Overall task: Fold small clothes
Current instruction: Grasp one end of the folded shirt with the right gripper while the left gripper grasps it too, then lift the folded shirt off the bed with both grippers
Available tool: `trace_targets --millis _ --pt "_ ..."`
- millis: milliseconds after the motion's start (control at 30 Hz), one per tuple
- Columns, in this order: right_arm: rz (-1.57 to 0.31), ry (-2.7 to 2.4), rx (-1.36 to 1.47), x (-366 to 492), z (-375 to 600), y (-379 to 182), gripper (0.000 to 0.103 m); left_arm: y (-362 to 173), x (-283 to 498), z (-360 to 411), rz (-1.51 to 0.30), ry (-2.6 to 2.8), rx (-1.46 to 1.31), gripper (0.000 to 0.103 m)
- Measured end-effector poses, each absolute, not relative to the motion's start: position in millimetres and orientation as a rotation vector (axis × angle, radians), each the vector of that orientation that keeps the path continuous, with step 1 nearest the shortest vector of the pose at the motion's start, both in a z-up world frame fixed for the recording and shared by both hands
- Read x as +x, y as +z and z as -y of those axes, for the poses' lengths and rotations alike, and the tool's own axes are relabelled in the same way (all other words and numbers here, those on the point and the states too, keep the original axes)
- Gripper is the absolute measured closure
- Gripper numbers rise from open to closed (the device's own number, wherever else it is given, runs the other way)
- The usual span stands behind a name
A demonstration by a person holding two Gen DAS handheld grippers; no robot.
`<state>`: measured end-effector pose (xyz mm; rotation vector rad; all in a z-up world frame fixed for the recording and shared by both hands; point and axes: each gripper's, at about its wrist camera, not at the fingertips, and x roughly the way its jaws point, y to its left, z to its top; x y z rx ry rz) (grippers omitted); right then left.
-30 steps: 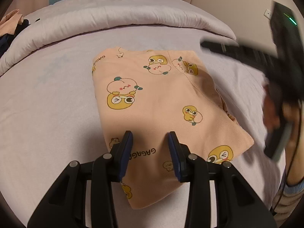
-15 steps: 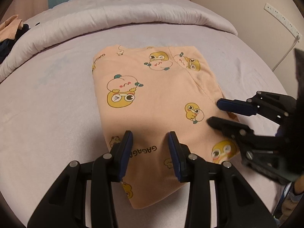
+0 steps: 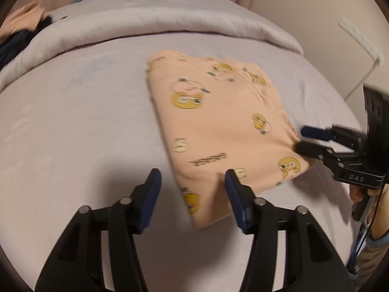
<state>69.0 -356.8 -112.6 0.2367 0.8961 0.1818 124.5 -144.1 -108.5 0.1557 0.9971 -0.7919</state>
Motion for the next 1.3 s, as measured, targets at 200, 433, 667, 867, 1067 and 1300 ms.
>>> trace_targets --millis 200,433,667,867,1067,1300 --pt "-0.888 0.252 0.561 76 387 -126 0.043 -119 165 127 -1.115 -0.843 -0.153 0.048" --pt "-0.911 0.315 0.885 114 403 -156 0.043 -129 192 155 -1.190 -0.870 -0.289 0.048" --pt "-0.941 0.368 0.962 150 393 -165 0.043 -134 204 168 -1.205 -0.874 -0.279 0.048" --pt "-0.951 0.388 0.933 162 389 -163 0.043 -137 211 169 -1.197 -0.878 -0.261 0.048" --pt "-0.949 0.378 0.876 163 388 -162 0.051 -136 214 175 -1.187 -0.873 -0.228 0.048" --pt "-0.949 0.333 0.819 159 387 -161 0.067 -133 207 177 -1.158 -0.839 -0.151 0.059"
